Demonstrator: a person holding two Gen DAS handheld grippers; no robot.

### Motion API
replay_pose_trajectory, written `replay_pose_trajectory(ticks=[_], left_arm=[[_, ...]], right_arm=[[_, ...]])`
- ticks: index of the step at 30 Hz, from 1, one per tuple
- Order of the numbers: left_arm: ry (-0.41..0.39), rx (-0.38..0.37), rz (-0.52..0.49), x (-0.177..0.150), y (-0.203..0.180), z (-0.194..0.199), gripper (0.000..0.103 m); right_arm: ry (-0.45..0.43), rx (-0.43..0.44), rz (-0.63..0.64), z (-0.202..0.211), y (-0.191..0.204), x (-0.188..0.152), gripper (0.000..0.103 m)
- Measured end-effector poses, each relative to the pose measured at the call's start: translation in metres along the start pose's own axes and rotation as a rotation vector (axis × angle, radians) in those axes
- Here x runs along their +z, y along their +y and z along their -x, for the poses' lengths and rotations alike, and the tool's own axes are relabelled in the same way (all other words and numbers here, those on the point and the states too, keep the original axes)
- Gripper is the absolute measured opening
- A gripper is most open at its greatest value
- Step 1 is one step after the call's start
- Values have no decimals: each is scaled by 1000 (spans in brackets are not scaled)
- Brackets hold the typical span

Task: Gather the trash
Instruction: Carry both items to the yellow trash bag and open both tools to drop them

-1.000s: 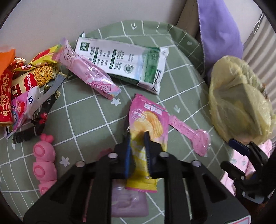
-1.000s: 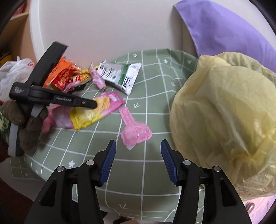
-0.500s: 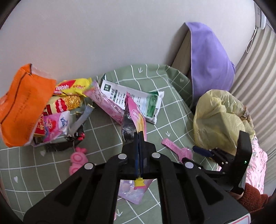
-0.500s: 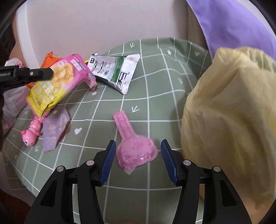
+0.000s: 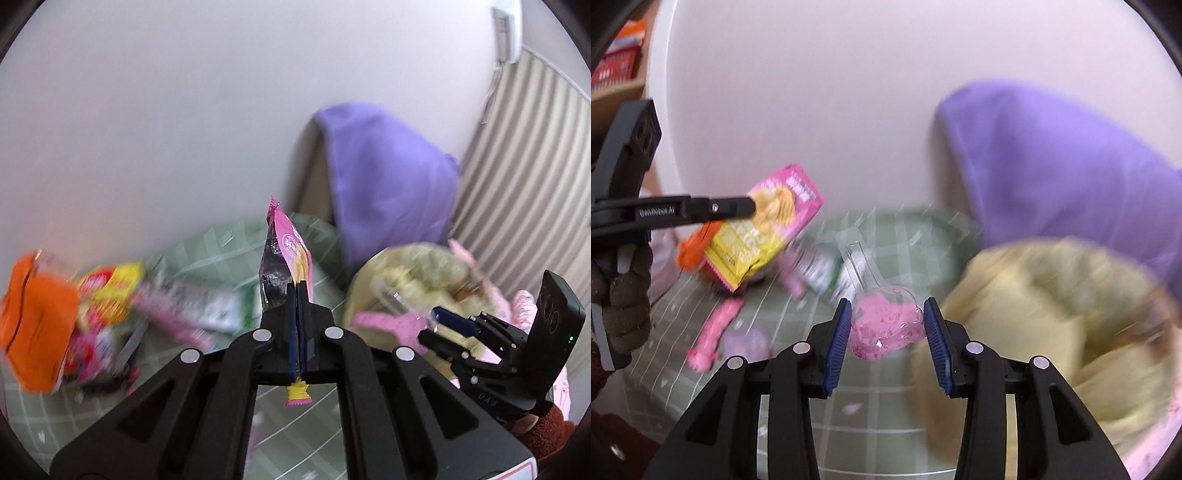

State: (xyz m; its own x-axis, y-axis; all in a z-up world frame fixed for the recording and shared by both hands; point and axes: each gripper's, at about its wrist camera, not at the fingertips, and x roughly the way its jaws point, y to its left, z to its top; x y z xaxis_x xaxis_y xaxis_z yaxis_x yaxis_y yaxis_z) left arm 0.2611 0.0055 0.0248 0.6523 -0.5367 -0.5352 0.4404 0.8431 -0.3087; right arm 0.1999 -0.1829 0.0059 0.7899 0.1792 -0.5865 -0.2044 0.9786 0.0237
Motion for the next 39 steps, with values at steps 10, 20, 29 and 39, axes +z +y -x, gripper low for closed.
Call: replay_pose_trajectory(ticks=[10,20,29,39], left_arm=[[54,-379,-172,40,-126,-67,1],[390,-285,-329,-20,-172,-194,1],[395,-227,-301,-27,-133,-189,1],[377,-336,-167,-15,-114,-172,5]], right_arm=[[-169,-349,-152,106,-114,29,39],[-127,-360,-216,109,-145,17,39],[88,-237,-162,17,-142,-8,39],[139,-235,-163,-6,-150,-18,39]])
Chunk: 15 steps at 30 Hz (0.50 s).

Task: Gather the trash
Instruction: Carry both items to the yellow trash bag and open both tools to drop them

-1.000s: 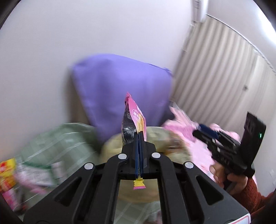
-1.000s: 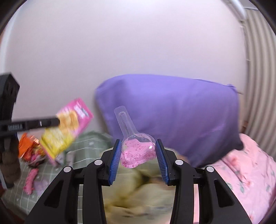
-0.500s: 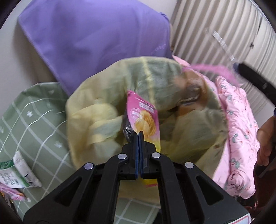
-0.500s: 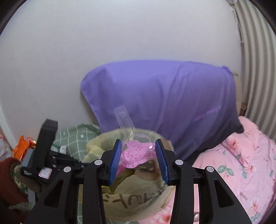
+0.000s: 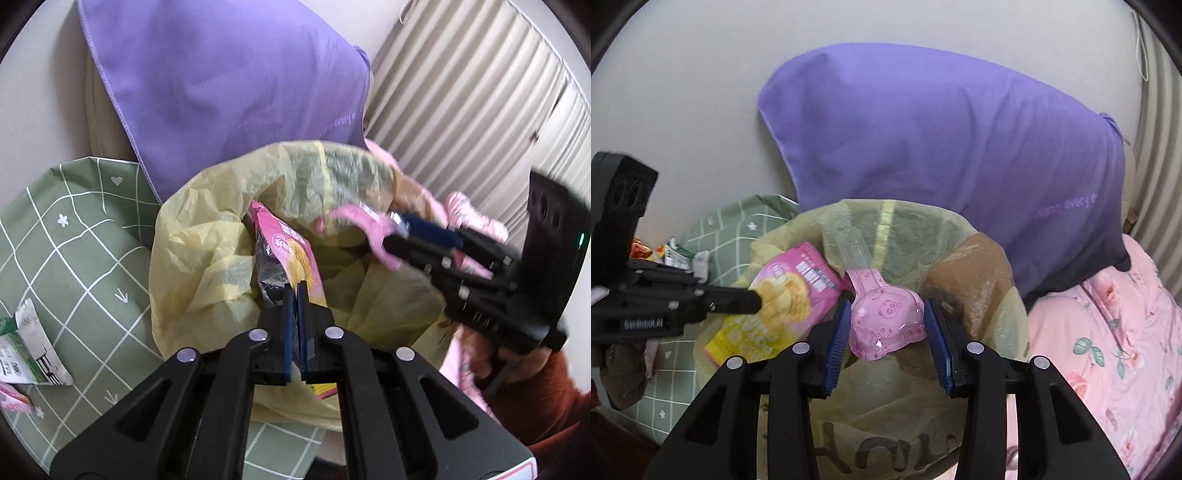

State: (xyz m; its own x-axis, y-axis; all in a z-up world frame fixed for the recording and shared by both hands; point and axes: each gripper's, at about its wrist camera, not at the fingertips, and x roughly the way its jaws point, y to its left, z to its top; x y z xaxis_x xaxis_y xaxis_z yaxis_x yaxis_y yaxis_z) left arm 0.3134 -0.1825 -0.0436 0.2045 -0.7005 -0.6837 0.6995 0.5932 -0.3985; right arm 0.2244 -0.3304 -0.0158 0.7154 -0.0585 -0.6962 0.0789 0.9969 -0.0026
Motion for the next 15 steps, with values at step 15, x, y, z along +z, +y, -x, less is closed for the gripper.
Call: replay_pose_trajectory(ticks=[15], left_arm=[[-255,179,117,-14,21,84,40]], right_arm=[[-96,13,-7,38,4,-2,55]])
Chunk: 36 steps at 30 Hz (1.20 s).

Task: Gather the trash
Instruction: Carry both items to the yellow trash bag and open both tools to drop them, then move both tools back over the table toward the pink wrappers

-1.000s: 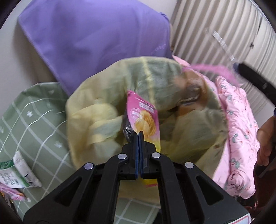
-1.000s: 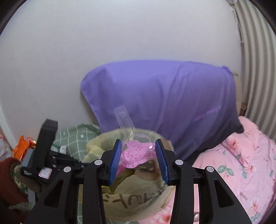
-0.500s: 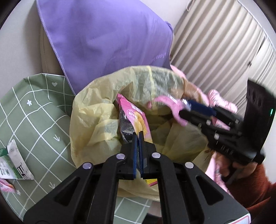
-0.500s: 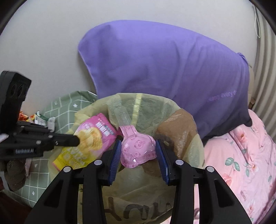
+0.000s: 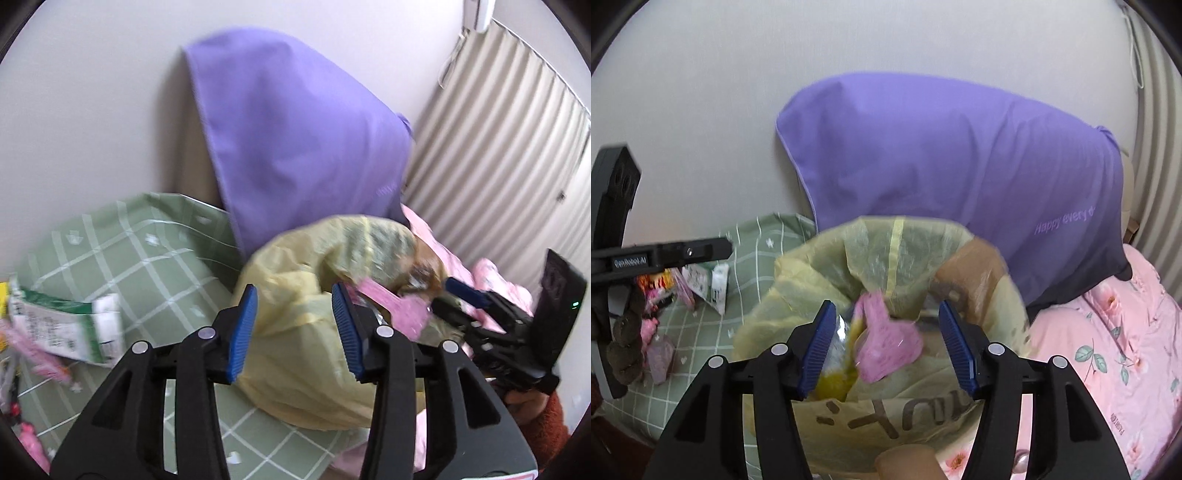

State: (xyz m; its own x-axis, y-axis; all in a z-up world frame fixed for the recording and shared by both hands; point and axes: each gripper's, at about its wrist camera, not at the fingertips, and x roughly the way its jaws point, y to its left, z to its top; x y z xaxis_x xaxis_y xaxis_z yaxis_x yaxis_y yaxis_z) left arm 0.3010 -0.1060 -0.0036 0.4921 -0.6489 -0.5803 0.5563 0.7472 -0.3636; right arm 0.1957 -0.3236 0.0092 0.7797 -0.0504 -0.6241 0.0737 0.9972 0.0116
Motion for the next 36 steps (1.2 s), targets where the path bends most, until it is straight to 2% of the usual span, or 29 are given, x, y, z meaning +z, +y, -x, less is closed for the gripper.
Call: replay_pose_trajectory(ticks=[4,12,21,24,30,36], left_arm=[[-59,68,16,-8,13,23,40],[-102,234,63,-37,52,61,40],[-164,437,190,-73,114,122,40],[-181,500,254,-85,138,139,40],[-200,593,358,-109,166,171,40],[-182,640,408,-131,178,189,40]], right_arm=[[-52,33,-3,15,4,10,55],[-55,59,84,17,39,12,55],[-50,199,172,1,89,3,55],[-21,257,216,-11,112,-5,55],[116,376,288,-60,165,-34,55],[211,585,352,-91,221,-60,55]])
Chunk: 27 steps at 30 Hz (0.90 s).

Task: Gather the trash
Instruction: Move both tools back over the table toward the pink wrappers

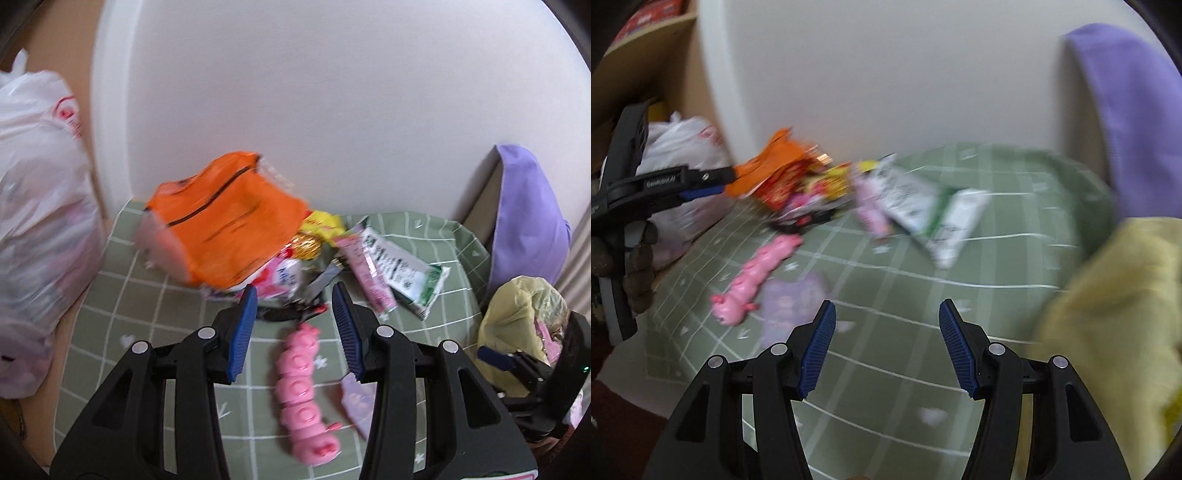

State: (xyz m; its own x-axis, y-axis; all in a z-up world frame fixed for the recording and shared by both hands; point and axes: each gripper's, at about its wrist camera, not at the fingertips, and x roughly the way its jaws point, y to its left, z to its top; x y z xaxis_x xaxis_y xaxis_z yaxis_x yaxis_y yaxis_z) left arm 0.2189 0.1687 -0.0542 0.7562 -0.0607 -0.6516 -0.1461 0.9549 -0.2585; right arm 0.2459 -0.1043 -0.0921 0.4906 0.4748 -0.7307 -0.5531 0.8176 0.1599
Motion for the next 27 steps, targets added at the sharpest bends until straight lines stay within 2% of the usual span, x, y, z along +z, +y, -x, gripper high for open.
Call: replay_pose_trajectory(ticks=[5,10,11,12,13,14,15,18,21,27], left_arm=[[19,36,31,-8,19,5,40],[24,52,59,-12,36,11,40],[26,52,67,-14,39,12,40],[28,52,73,-15,41,12,40],[29,52,77,-16,43,13,40],[32,50,81,-17,45,13,40],[35,48,86,-19,47,13,40],[37,35,99,-20,47,12,40],[38,10,103,-22,42,10,40],[60,-72,59,-25,14,-2,40]], right_arm=[[76,86,54,-41,33,-1,55],[135,142,53,-67,48,-6,53],[144,147,54,-71,50,-7,44],[153,145,60,-74,52,-7,41],[145,126,85,-75,56,-7,19],[156,135,100,-77,59,-7,13],[165,153,99,-78,61,-7,13],[149,195,54,-71,58,-4,9],[122,201,-12,-55,43,0,6],[54,83,-106,-16,7,0,6]])
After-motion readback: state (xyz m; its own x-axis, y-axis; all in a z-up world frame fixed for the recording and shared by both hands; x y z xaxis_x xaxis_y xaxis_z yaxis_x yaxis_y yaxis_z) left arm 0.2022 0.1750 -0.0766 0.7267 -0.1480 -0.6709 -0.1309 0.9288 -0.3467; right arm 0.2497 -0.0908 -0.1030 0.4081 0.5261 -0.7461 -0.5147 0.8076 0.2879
